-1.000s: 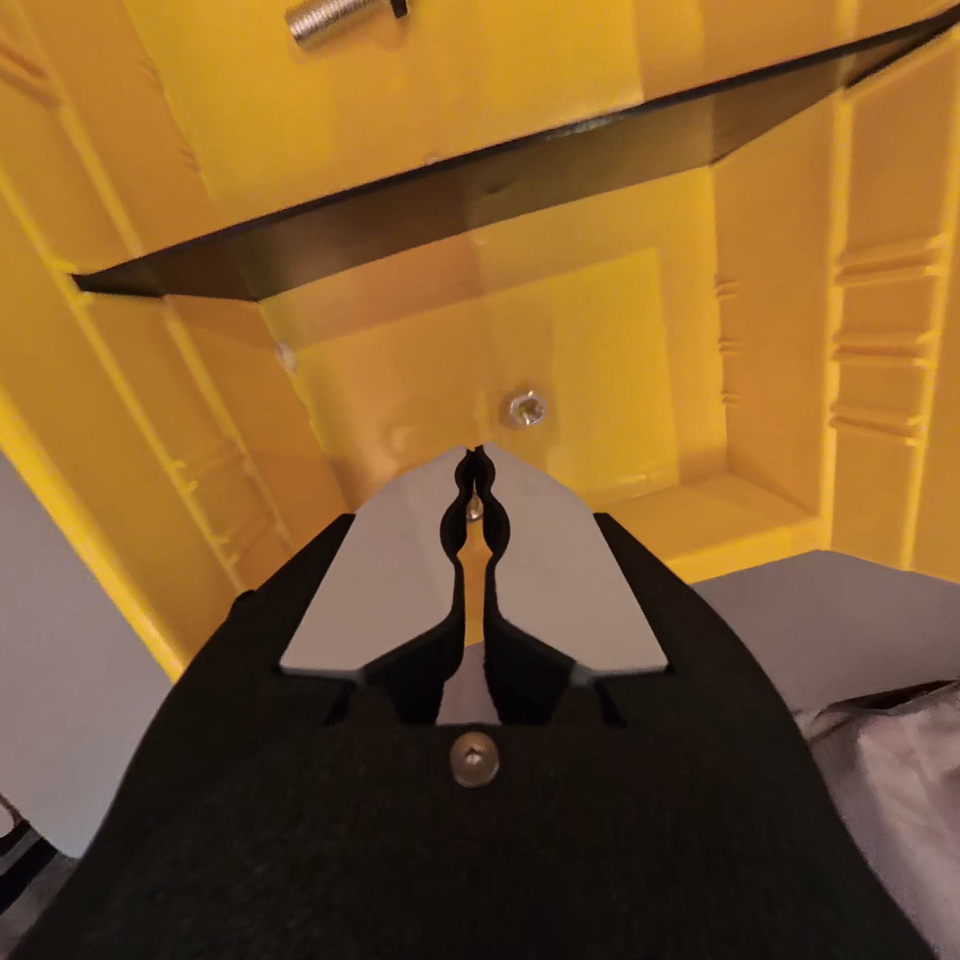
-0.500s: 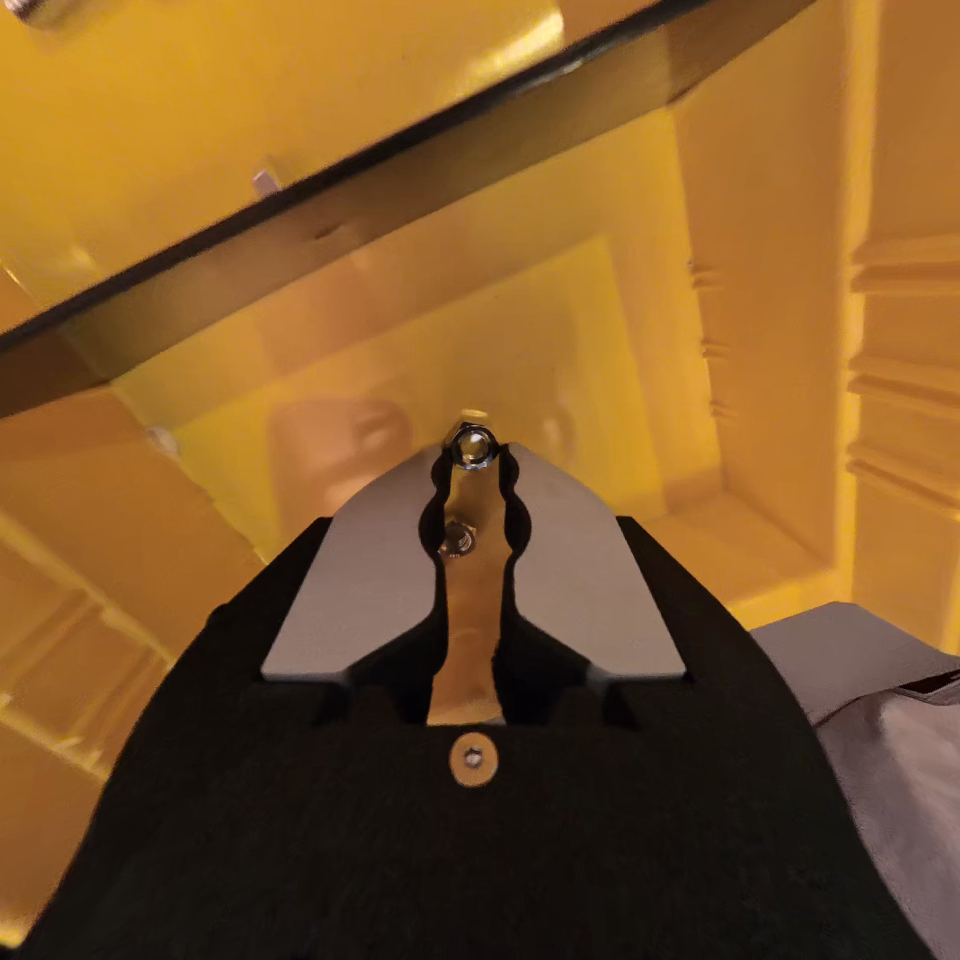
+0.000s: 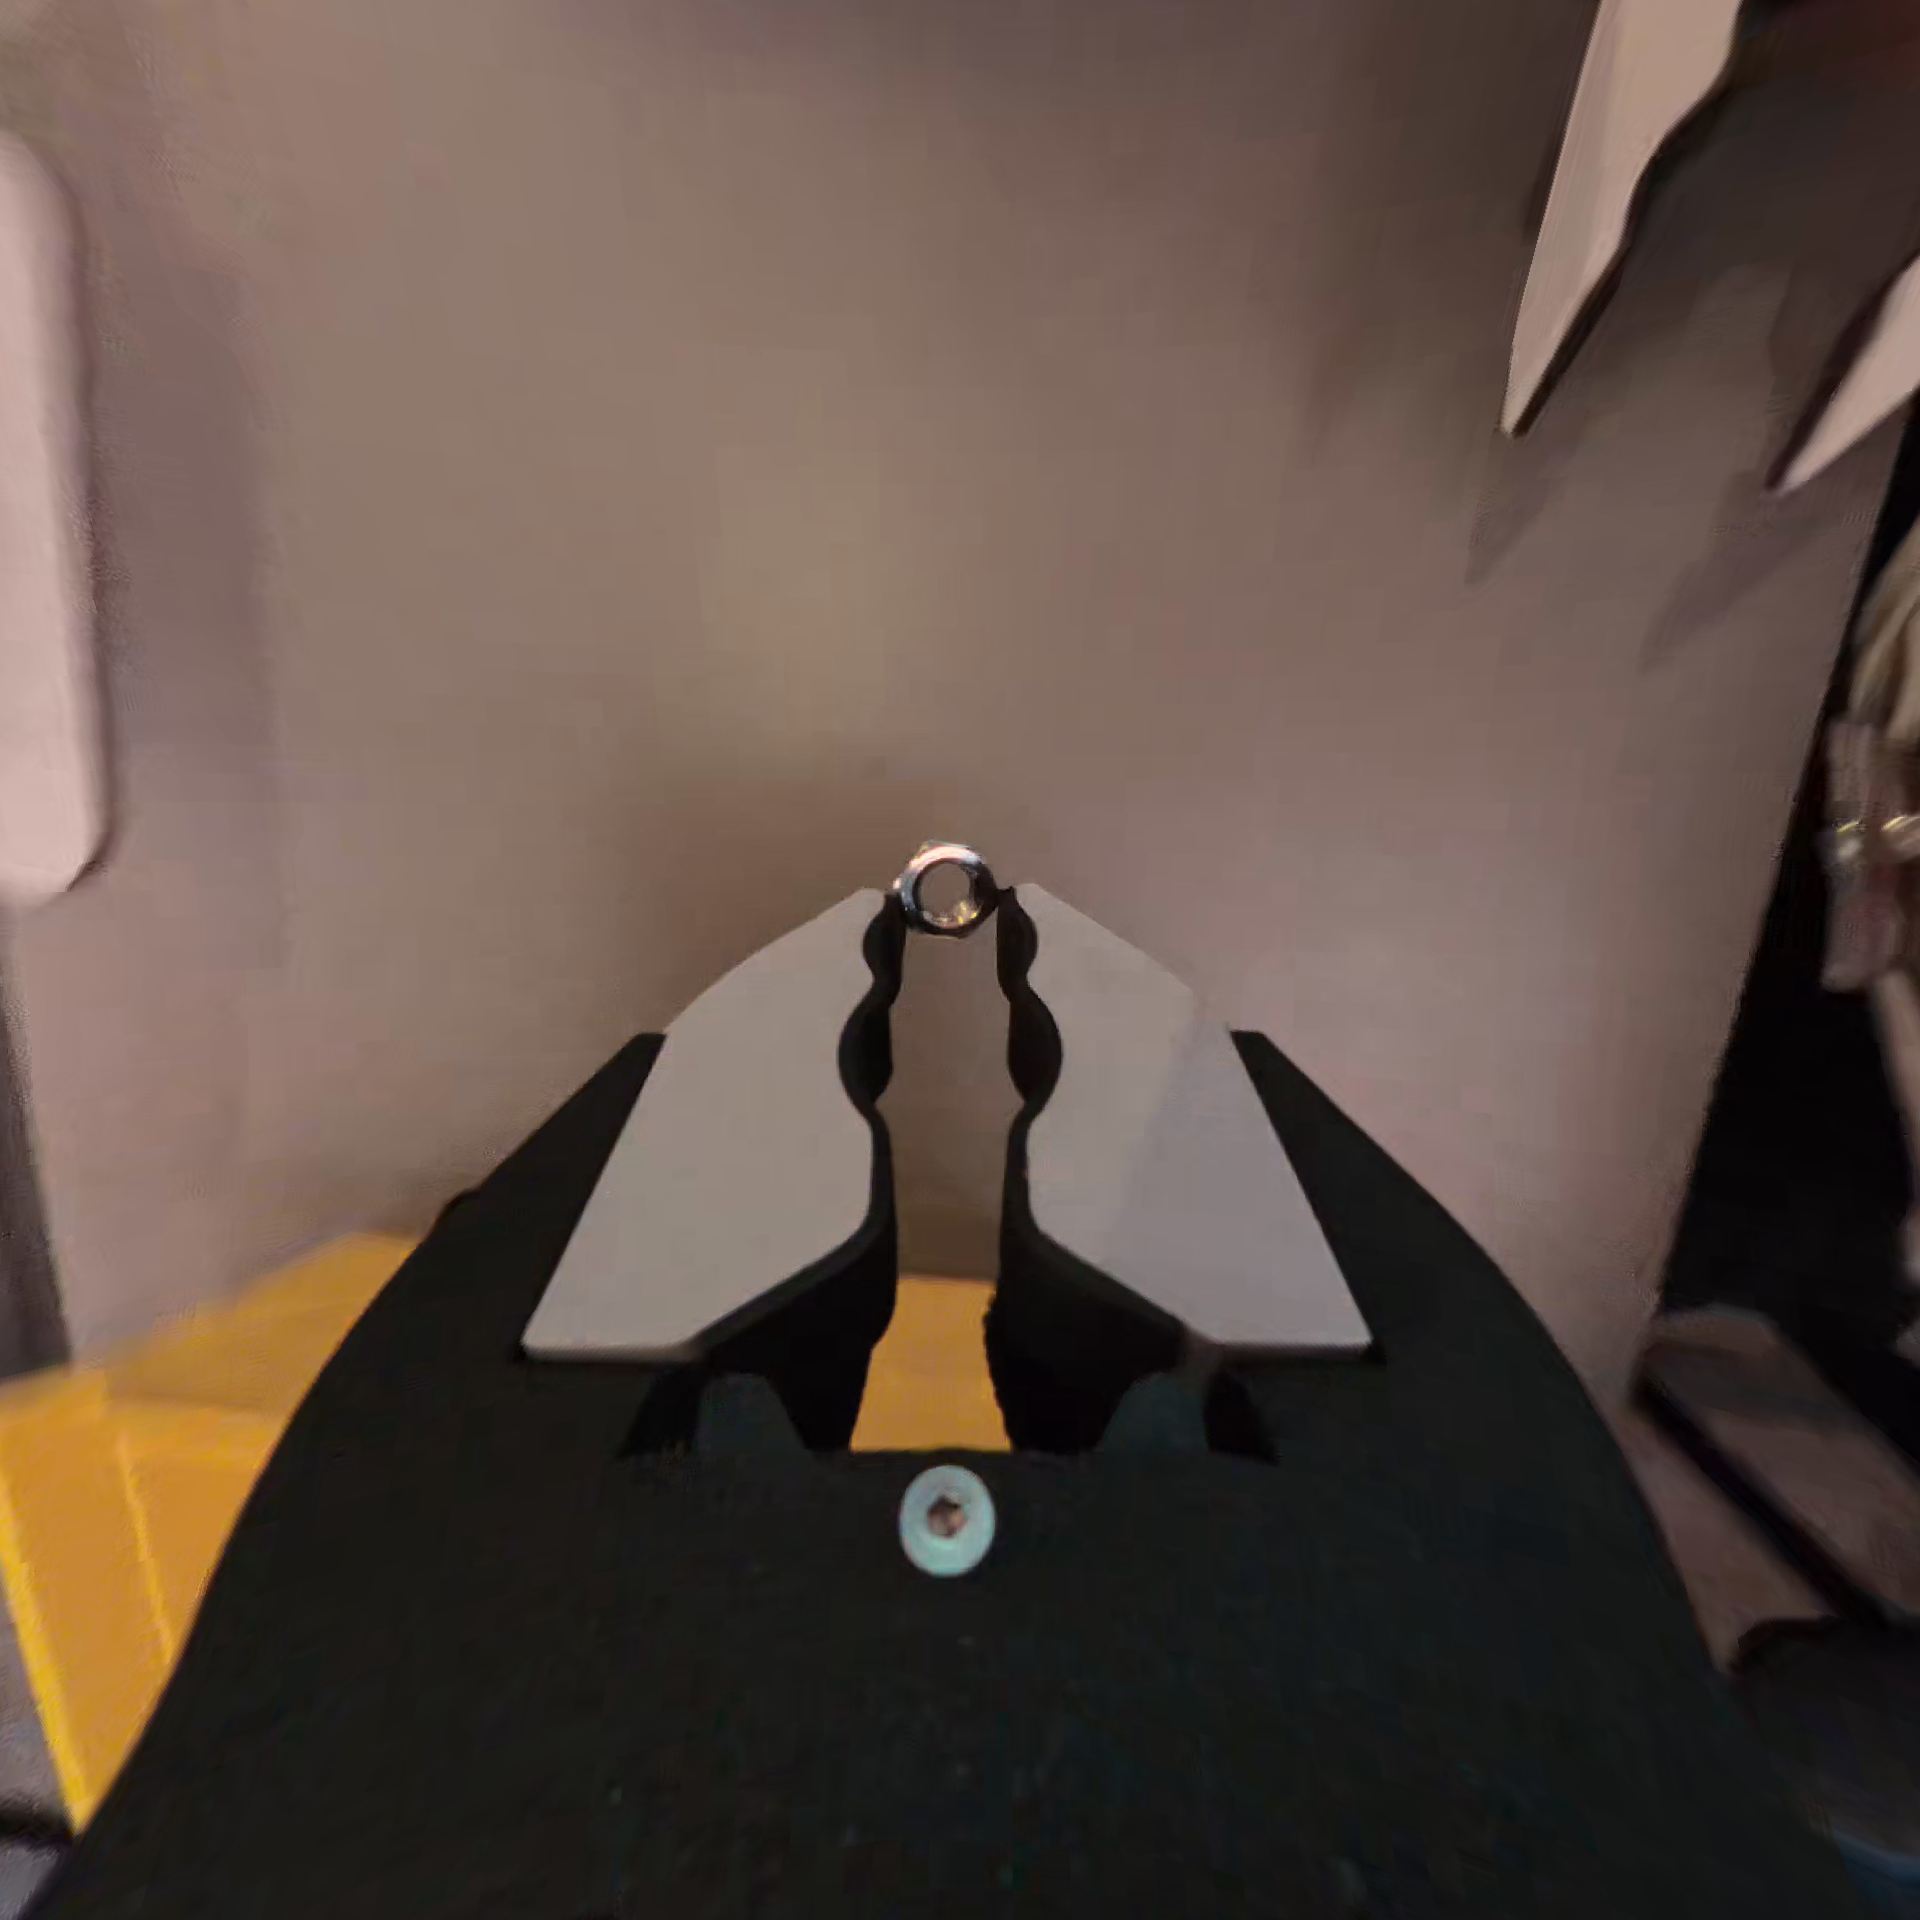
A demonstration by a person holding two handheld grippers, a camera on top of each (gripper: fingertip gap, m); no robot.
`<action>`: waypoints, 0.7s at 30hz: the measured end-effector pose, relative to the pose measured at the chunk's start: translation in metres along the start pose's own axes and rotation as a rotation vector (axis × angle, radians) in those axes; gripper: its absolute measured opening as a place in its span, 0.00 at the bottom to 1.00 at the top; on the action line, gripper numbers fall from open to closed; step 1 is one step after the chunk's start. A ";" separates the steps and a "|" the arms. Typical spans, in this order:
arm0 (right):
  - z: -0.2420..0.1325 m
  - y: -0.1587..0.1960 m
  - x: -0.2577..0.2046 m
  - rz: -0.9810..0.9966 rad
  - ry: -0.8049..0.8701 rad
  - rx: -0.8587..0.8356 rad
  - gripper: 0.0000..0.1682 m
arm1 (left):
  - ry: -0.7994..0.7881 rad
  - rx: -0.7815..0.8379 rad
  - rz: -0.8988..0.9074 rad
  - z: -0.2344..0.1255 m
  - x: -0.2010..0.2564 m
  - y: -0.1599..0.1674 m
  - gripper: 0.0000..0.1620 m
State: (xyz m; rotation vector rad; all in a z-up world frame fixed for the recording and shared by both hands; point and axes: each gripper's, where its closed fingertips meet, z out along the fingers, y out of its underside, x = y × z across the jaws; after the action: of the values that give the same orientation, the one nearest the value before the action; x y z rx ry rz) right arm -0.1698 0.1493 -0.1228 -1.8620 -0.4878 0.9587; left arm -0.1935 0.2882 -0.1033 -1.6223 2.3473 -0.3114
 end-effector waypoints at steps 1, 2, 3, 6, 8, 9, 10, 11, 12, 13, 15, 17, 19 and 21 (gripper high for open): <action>0.000 0.000 -0.001 0.003 -0.004 0.001 0.24 | 0.027 -0.056 0.054 0.024 -0.006 -0.004 0.11; 0.001 0.000 -0.002 0.004 -0.006 0.001 0.24 | 0.045 -0.089 0.097 0.044 -0.015 -0.008 0.11; 0.001 0.001 -0.002 0.003 -0.007 -0.002 0.24 | 0.068 -0.100 0.125 0.060 -0.023 -0.013 0.11; 0.001 0.003 -0.002 -0.012 0.004 -0.014 0.24 | 0.145 -0.088 0.138 0.085 -0.038 -0.027 0.10; 0.000 0.004 -0.002 -0.011 0.012 -0.015 0.24 | 0.149 -0.112 0.154 0.093 -0.046 -0.028 0.10; 0.000 0.004 -0.001 -0.008 0.014 -0.012 0.24 | 0.139 -0.138 0.170 0.096 -0.049 -0.026 0.10; -0.001 0.004 -0.001 -0.005 0.015 -0.008 0.24 | 0.129 -0.162 0.187 0.099 -0.051 -0.023 0.11; -0.002 0.003 0.000 -0.001 0.015 -0.004 0.24 | 0.119 -0.181 0.200 0.101 -0.052 -0.021 0.11; -0.003 0.002 0.000 0.004 0.014 0.000 0.24 | 0.112 -0.193 0.206 0.103 -0.053 -0.019 0.11; -0.004 0.001 0.001 0.009 0.011 0.004 0.24 | 0.110 -0.199 0.209 0.105 -0.052 -0.019 0.11; -0.004 0.000 0.001 0.017 0.006 0.010 0.24 | 0.111 -0.199 0.217 0.108 -0.051 -0.019 0.11; -0.004 0.001 0.000 0.020 0.000 0.008 0.24 | 0.106 -0.198 0.219 0.110 -0.049 -0.019 0.11; -0.003 0.002 -0.002 0.016 -0.006 0.002 0.24 | 0.105 -0.187 0.201 0.111 -0.048 -0.020 0.11; -0.002 0.003 -0.004 0.015 -0.011 -0.003 0.24 | 0.092 -0.174 0.177 0.108 -0.048 -0.020 0.13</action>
State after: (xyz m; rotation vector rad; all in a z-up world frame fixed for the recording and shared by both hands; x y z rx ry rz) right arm -0.1704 0.1443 -0.1233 -1.8664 -0.4833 0.9790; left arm -0.1230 0.3237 -0.1930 -1.4870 2.6316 -0.1514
